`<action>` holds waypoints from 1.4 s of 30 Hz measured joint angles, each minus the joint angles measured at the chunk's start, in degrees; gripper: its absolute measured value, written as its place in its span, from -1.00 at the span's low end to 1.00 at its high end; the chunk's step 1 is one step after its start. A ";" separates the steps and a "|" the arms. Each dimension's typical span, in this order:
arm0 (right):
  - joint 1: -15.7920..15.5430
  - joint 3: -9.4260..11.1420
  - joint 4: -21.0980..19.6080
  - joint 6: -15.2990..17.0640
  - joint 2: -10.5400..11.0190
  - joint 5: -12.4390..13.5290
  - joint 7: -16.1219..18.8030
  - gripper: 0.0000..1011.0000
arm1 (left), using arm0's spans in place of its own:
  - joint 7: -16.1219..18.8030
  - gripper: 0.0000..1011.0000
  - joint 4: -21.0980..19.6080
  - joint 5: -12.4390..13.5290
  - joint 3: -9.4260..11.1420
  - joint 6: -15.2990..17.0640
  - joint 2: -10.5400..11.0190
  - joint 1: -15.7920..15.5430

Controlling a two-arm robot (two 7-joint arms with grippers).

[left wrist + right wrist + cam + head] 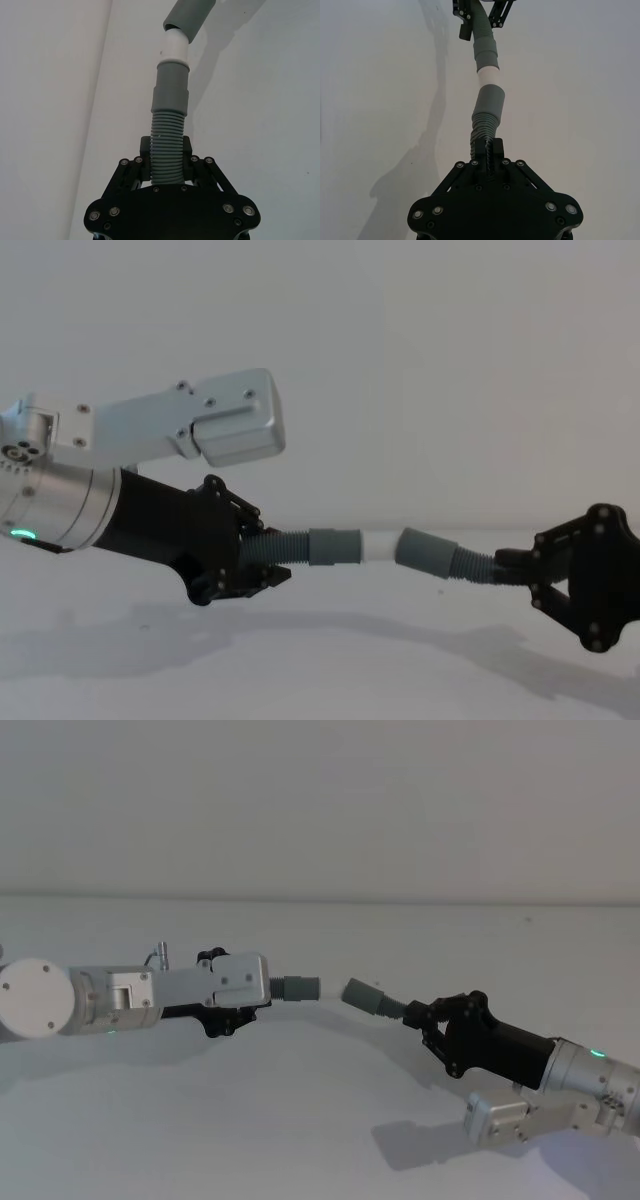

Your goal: Use both hands to pick up one end of the pipe from the table, align the ends, and insert them.

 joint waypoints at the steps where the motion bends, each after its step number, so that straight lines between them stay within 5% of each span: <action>1: 0.08 -0.05 0.03 0.00 0.01 0.02 0.01 -0.87 | 0.00 -0.38 0.00 0.00 0.00 0.00 0.00 0.00; 42: 4.94 -2.99 1.66 -2.25 0.33 -2.30 -0.03 -0.87 | 0.00 -0.38 0.00 0.00 0.00 0.00 0.00 0.00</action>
